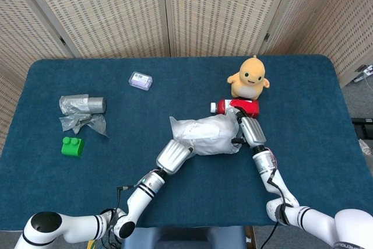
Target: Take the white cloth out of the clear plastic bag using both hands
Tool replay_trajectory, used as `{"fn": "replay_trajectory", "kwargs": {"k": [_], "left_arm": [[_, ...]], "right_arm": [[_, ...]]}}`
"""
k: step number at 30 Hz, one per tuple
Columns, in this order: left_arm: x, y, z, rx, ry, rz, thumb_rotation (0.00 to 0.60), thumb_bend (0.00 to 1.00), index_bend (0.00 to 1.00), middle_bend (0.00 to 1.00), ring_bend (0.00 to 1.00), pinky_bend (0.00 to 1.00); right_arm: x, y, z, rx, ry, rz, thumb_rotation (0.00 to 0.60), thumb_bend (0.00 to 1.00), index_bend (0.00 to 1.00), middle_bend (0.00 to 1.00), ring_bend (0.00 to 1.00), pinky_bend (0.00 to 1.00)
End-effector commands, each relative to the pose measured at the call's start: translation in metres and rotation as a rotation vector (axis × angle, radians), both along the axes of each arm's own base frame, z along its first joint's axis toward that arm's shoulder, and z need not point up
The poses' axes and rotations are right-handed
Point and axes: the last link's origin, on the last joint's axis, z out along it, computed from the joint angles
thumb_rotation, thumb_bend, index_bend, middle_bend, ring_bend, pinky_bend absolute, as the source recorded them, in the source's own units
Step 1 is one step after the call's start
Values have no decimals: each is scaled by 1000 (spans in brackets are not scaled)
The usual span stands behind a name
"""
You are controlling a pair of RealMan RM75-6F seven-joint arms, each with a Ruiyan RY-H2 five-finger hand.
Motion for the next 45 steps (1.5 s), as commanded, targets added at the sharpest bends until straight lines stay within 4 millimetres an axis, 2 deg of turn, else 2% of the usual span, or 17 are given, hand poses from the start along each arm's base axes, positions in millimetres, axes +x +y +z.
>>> {"fn": "replay_trajectory", "kwargs": {"k": [1, 8, 17, 29, 45], "left_arm": [[1, 0, -1, 6, 1, -1, 600, 248, 566, 947, 748, 891], [-2, 2, -4, 7, -9, 18, 600, 262, 601, 939, 740, 891], [-5, 1, -5, 6, -27, 18, 600, 348, 585, 930, 738, 891], [-7, -1, -5, 20, -47, 9, 600, 396, 643, 925, 743, 891], [-15, -1, 7, 62, -89, 44, 600, 543, 675, 934, 755, 923]], "right_arm": [[0, 0, 0, -1, 0, 0, 600, 533, 777, 213, 76, 311], [-1, 0, 1, -1, 0, -2, 600, 533, 777, 213, 76, 311], [-2, 1, -2, 7, -3, -4, 600, 534, 777, 213, 76, 311], [-2, 2, -3, 7, -7, -5, 600, 534, 777, 213, 76, 311], [-4, 0, 9, -20, -1, 1, 600, 533, 777, 215, 76, 311]]}}
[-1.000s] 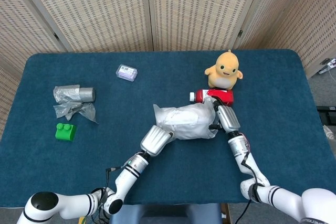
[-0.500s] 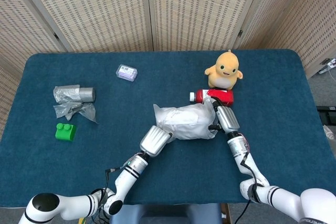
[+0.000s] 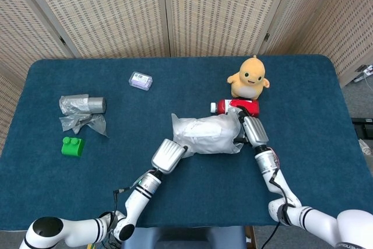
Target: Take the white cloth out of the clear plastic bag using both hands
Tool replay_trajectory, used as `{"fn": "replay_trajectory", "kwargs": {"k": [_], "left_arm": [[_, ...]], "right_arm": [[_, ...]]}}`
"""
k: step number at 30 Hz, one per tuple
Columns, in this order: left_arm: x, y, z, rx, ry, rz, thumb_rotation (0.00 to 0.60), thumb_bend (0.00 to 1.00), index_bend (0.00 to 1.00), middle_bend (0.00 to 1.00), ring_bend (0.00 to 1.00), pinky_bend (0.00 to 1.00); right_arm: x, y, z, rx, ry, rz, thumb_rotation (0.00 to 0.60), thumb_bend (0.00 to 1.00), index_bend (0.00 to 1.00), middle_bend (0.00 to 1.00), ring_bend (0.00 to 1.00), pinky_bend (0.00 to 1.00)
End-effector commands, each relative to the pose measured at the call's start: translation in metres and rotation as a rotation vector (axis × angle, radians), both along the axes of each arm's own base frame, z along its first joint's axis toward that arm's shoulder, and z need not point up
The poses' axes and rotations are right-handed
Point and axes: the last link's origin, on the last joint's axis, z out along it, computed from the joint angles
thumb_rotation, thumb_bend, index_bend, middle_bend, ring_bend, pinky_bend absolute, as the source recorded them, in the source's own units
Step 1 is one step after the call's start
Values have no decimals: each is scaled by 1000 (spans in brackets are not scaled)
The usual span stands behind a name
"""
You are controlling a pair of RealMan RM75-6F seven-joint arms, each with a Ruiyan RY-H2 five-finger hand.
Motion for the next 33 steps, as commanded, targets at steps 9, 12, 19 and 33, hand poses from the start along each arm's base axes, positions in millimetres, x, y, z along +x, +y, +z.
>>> {"fn": "replay_trajectory", "kwargs": {"k": [9, 12, 19, 33], "left_arm": [[-16, 3, 26, 57, -28, 24, 600, 606, 675, 933, 755, 923], [-24, 5, 36, 72, -36, 39, 600, 634, 678, 933, 755, 923], [-42, 9, 60, 117, -52, 72, 600, 653, 680, 933, 756, 927], [-72, 12, 87, 161, -62, 144, 600, 656, 682, 933, 756, 929]], "right_arm": [[1, -1, 18, -38, 14, 13, 600, 535, 777, 215, 76, 311], [0, -1, 22, -43, 20, 14, 600, 535, 777, 215, 76, 311], [-2, 0, 29, -53, 30, 10, 600, 535, 777, 215, 76, 311], [-10, -1, 55, -108, 40, -6, 600, 536, 777, 216, 76, 311]]}}
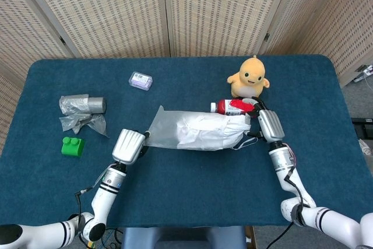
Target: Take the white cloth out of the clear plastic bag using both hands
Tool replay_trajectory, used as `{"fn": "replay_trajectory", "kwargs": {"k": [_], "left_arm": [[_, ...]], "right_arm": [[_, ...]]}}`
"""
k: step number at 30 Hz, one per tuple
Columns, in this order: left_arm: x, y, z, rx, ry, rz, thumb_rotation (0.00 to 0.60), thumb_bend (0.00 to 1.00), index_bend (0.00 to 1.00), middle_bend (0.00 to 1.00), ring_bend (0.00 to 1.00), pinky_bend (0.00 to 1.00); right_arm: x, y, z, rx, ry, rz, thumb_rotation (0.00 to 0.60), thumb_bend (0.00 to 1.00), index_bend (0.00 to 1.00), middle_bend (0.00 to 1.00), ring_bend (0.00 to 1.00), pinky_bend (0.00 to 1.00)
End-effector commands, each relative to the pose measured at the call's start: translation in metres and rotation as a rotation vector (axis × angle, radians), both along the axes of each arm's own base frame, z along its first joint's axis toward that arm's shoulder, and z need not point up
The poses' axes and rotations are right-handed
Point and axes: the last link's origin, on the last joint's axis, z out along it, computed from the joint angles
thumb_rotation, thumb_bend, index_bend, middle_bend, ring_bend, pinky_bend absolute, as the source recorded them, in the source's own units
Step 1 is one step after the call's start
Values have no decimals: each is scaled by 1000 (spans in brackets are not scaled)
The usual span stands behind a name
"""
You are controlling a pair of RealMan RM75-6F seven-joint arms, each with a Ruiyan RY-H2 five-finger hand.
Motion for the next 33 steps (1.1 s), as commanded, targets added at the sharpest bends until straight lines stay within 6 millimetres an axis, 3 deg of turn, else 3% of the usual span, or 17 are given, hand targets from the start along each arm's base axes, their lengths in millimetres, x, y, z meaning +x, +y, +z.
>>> {"fn": "replay_trajectory", "kwargs": {"k": [1, 11, 33], "left_arm": [[-4, 0, 4, 7, -4, 12, 600, 656, 682, 933, 756, 929], [-25, 2, 25, 53, -24, 46, 600, 657, 684, 933, 757, 930], [-88, 6, 69, 154, -15, 172, 600, 657, 682, 933, 757, 930]], "right_arm": [[-1, 0, 6, -16, -1, -5, 600, 536, 777, 216, 76, 311], [-7, 1, 31, -67, -1, -15, 600, 536, 779, 217, 76, 311], [2, -1, 45, -108, -39, -4, 600, 536, 779, 218, 76, 311]]}}
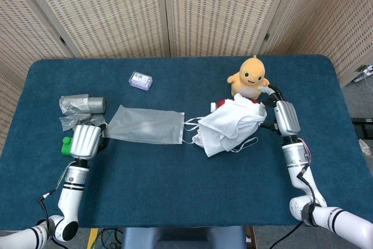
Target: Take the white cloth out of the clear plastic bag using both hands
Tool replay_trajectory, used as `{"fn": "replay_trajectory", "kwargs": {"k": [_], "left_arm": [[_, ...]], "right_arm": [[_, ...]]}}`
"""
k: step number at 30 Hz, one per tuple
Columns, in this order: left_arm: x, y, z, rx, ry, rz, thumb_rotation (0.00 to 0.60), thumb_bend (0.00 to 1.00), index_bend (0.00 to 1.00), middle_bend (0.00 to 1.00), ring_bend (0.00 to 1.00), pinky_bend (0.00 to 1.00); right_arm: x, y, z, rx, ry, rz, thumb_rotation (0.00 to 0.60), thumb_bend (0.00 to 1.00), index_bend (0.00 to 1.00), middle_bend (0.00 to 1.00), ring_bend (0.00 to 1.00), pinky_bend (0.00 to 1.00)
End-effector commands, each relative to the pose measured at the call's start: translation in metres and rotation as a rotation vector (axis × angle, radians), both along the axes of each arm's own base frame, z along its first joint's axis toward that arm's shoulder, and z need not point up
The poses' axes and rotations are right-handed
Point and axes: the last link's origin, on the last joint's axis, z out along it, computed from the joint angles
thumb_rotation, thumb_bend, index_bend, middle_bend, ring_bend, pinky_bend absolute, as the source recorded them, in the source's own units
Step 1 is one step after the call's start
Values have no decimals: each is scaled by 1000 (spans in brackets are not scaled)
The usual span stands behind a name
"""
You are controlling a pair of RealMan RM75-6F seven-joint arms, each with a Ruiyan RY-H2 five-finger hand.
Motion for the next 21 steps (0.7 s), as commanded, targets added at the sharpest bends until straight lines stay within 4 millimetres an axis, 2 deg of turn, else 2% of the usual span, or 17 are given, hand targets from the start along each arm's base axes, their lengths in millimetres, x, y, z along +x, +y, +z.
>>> {"fn": "replay_trajectory", "kwargs": {"k": [1, 6, 8, 10, 11, 13, 14, 15, 16, 18, 21], "left_arm": [[-5, 0, 2, 5, 3, 12, 600, 657, 681, 933, 757, 930], [-7, -3, 3, 1, 8, 5, 600, 655, 657, 927, 752, 929], [-5, -4, 4, -4, 13, -5, 600, 653, 625, 919, 745, 928], [-4, -4, 5, -12, 11, -12, 600, 641, 540, 907, 735, 928], [-4, -4, 6, -19, 8, -15, 600, 623, 501, 902, 731, 928], [-2, -4, 8, -25, 11, -25, 600, 469, 348, 883, 720, 927], [-1, -4, 9, -26, 16, -30, 600, 393, 290, 875, 717, 927], [0, -4, 10, -27, 20, -33, 600, 307, 222, 865, 713, 927], [1, -4, 11, -28, 21, -37, 600, 235, 161, 855, 709, 927], [4, -3, 14, -24, 18, -46, 600, 135, 79, 839, 700, 927], [7, -4, 18, -22, 18, -55, 600, 48, 18, 818, 691, 927]], "right_arm": [[0, 1, 0, 3, 3, 0, 600, 537, 779, 218, 76, 311], [1, 3, -4, 14, 16, 9, 600, 539, 778, 218, 76, 311], [2, 4, -6, 20, 23, 15, 600, 539, 776, 218, 76, 311], [4, 5, -7, 26, 31, 23, 600, 539, 733, 217, 76, 310], [4, 6, -7, 28, 35, 28, 600, 536, 677, 215, 76, 308], [6, 8, -6, 30, 43, 38, 600, 493, 532, 206, 76, 303], [7, 8, -5, 30, 47, 42, 600, 430, 441, 201, 76, 302], [8, 9, -5, 30, 52, 46, 600, 327, 329, 195, 76, 300], [8, 10, -4, 30, 57, 49, 600, 262, 268, 192, 76, 300], [11, 11, -2, 31, 68, 56, 600, 72, 93, 184, 75, 298], [14, 12, 1, 38, 82, 66, 600, 0, 0, 179, 71, 296]]}}
